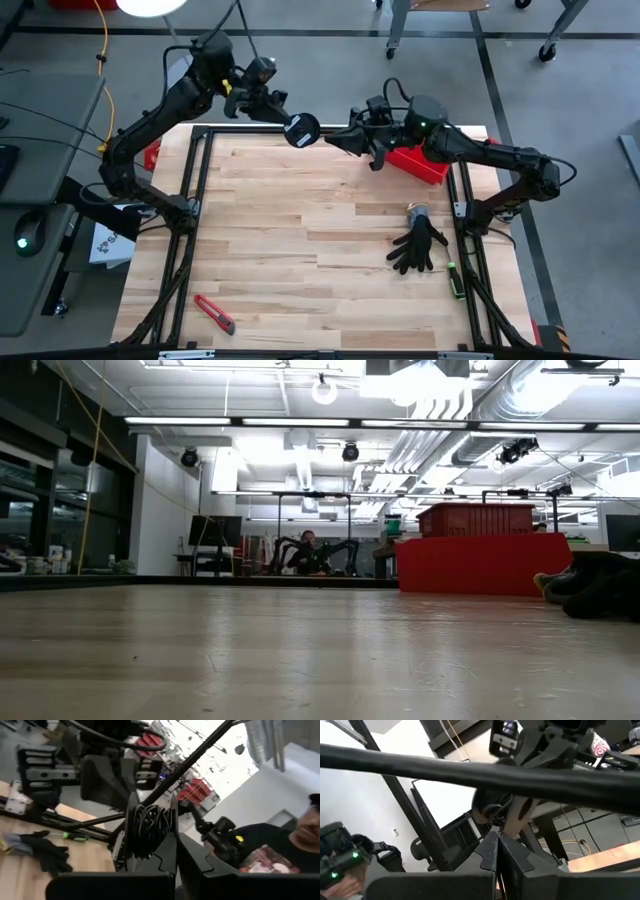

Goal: Coil cords
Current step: Coil the black wire on the spool

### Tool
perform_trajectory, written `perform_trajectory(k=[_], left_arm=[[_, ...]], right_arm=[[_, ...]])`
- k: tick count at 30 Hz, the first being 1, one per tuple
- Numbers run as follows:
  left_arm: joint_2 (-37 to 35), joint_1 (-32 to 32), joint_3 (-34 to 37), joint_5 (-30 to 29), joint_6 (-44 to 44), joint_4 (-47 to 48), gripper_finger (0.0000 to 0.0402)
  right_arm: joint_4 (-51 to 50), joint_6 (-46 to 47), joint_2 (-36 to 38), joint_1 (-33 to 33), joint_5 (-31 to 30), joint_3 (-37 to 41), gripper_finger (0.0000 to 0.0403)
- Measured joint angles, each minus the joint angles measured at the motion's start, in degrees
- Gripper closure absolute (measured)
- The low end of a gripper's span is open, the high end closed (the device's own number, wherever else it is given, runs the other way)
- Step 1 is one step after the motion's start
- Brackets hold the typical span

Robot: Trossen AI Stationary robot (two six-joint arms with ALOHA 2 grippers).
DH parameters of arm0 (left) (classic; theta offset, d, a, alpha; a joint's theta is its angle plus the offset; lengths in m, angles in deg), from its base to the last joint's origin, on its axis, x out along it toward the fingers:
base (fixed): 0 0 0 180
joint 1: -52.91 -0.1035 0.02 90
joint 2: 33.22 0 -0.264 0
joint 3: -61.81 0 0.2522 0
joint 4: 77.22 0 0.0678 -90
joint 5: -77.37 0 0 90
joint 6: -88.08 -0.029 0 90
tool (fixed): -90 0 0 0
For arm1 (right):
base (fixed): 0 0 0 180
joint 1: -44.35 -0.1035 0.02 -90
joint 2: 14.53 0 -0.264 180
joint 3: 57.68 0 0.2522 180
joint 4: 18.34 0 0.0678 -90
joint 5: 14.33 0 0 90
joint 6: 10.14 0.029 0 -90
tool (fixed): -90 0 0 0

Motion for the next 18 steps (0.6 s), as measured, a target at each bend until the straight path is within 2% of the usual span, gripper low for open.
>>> perform_trajectory(k=[10, 13, 18], left_arm=[[-0.6, 0.2, -0.1, -9.4, -22.5, 20.8, 0.0401], [-0.5, 0.9, -0.1, -12.1, -27.7, 25.9, 0.0401], [-0.4, 2.5, -0.1, -15.7, -32.7, 30.4, 0.0401]], right_arm=[[-3.1, -0.5, 0.0, 0.4, 1.2, 0.0, 0.0398], [-7.2, -2.0, 0.0, 0.4, 0.3, 0.0, 0.0383], [-14.7, -4.9, 0.1, 0.4, -4.7, 0.0, 0.0341]])
